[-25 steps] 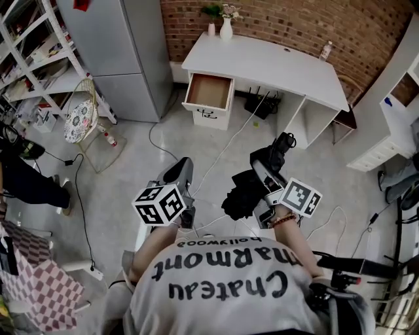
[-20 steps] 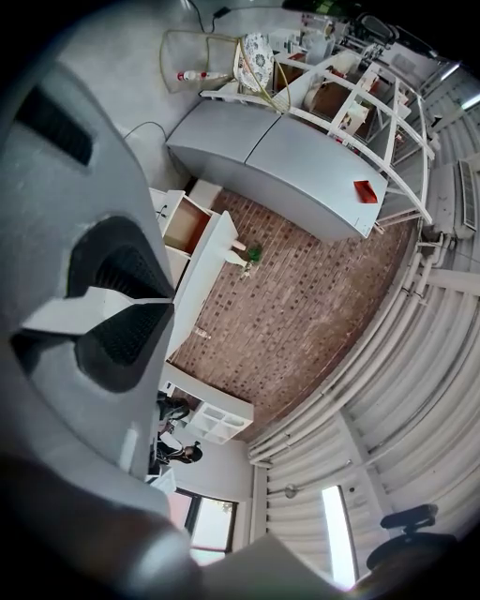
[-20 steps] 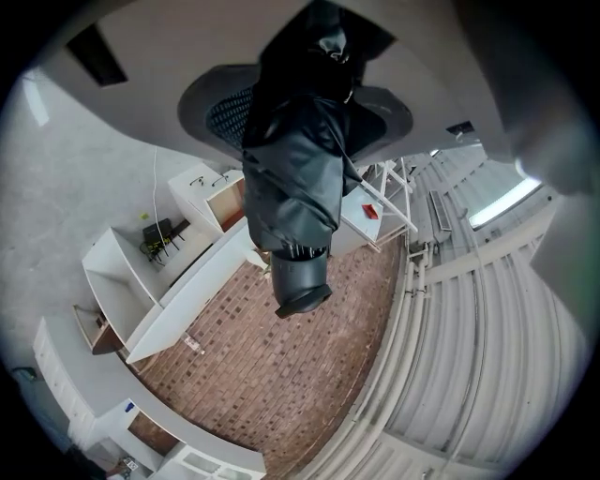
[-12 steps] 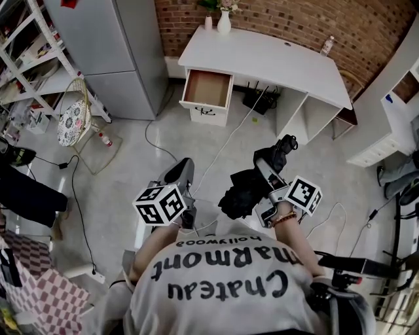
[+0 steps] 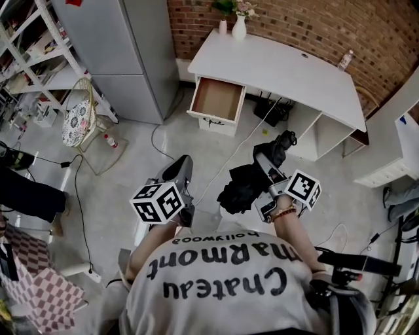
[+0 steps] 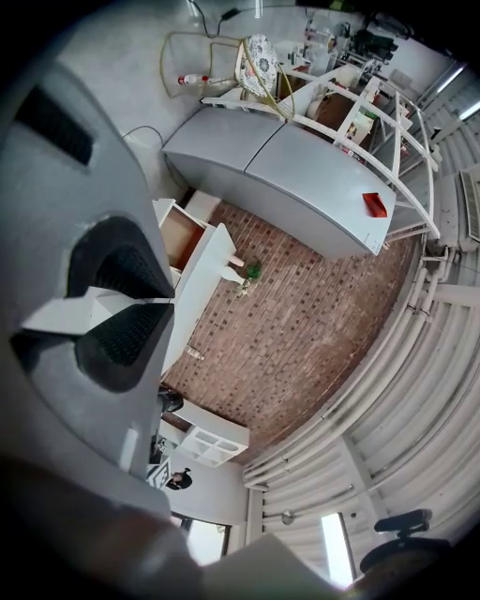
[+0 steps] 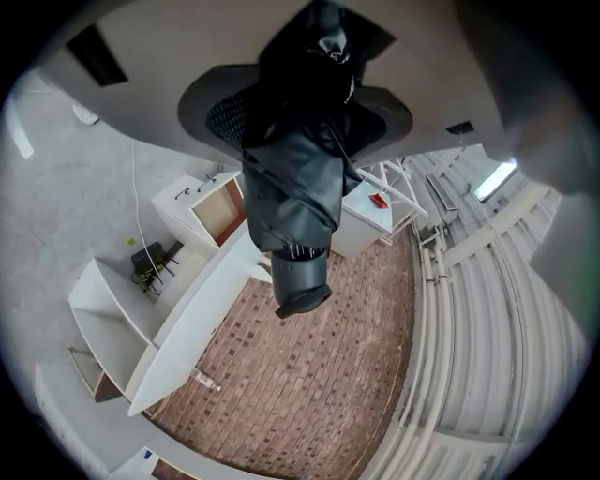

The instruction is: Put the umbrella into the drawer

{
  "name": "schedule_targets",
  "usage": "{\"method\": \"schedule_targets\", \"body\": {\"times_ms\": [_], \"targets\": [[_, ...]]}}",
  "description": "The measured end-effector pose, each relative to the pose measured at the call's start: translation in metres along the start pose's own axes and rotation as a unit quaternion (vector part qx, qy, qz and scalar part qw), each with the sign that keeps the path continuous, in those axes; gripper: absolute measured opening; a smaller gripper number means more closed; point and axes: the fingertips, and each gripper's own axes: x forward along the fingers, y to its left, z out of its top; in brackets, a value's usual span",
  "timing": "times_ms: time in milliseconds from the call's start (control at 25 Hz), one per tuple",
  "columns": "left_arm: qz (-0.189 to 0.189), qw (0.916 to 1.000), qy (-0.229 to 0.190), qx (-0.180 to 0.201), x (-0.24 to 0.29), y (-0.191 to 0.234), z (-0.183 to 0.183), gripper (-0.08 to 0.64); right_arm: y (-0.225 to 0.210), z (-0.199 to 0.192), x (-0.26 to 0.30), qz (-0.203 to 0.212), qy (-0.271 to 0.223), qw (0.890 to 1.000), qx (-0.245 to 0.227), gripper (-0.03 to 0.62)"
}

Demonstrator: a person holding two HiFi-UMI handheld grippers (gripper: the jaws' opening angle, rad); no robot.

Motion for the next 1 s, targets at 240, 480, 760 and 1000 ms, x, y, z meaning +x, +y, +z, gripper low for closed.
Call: {"method": "schedule_targets", "body": {"times_ms": [240,480,760,1000], "targets": [[0.021,0.9993,-0.029,-0.010,0.065,0.005,0.039,0.029,0.009,0.059,0.066,0.044,0.031,0.998,-0.020,0.229],[0.033,0.9969,-0.071,-0.010,0.126,0.002,0.074,0.029,0.002,0.121,0.120,0.058,0.055,0.996,-0.037,0.229],[0.026,0.9978,-0.057,0.021,0.165,0.009,0.077,0.025,-0.013,0.166,0.176,0.063,0.068,0.994,-0.049,0.229],[0.056,0.9975,-0.042,-0.013,0.190,0.040,0.072,0.025,-0.027,0.167,0.209,0.069,0.081,0.994,-0.024,0.229]]}}
